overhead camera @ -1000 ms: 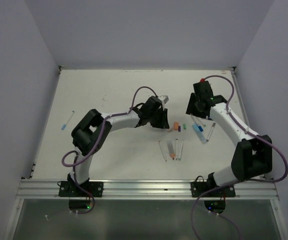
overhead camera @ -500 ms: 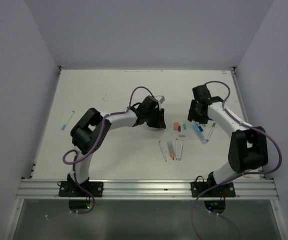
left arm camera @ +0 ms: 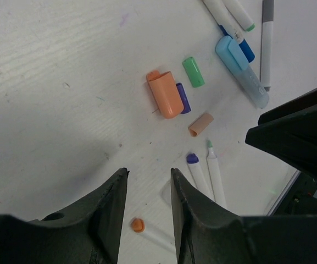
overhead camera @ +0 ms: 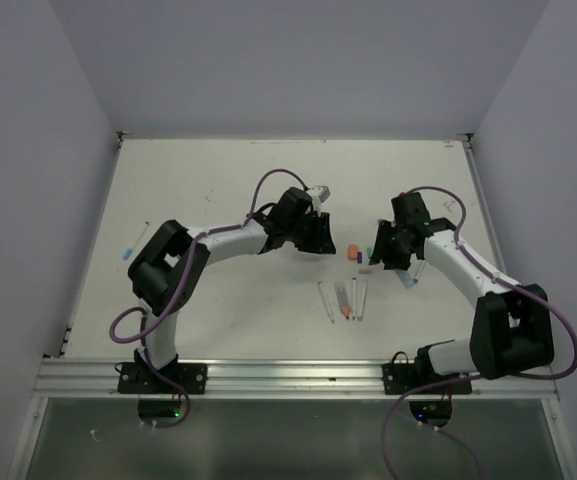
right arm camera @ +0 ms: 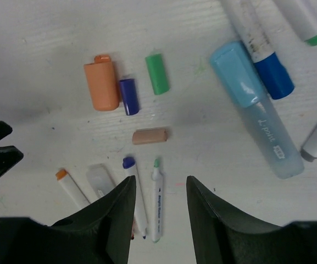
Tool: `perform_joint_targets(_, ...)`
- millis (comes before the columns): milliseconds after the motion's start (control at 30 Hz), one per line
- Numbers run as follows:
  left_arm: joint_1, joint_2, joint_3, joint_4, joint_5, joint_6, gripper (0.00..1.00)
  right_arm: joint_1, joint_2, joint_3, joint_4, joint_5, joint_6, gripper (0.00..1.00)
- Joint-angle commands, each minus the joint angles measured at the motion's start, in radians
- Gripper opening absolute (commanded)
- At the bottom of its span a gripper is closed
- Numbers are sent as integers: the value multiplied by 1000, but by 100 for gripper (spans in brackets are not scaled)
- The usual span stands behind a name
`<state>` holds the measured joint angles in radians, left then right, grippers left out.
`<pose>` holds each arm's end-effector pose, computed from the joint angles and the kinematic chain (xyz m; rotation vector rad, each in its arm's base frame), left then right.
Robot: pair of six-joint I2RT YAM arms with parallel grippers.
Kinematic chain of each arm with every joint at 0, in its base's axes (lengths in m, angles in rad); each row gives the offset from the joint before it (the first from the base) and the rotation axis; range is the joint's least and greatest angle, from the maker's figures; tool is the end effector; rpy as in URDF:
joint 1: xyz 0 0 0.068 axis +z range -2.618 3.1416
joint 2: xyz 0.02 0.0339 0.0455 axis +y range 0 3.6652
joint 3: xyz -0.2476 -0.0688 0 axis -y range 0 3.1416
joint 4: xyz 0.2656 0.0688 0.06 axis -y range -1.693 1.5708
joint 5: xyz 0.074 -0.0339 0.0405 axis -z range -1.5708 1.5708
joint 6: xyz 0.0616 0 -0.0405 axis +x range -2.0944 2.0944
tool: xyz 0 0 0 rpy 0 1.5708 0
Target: Open the pen caps
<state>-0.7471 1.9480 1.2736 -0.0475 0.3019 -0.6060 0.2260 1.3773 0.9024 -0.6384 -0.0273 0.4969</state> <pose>0.3220 -0.3232 0.1369 0.3444 2.4582 -0.9944 0.2880 0.0679 0.1668 0.3576 2.6879 0.2579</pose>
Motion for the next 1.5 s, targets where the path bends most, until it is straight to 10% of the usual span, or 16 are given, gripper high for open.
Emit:
perform_joint_targets(0,5,-55,-34,67,48,3,41,22,20,-48,80,-125,49,45)
perform_joint_targets(1467,5,-377,-266,58,32,23,43,222,362,105,263,1,169,31)
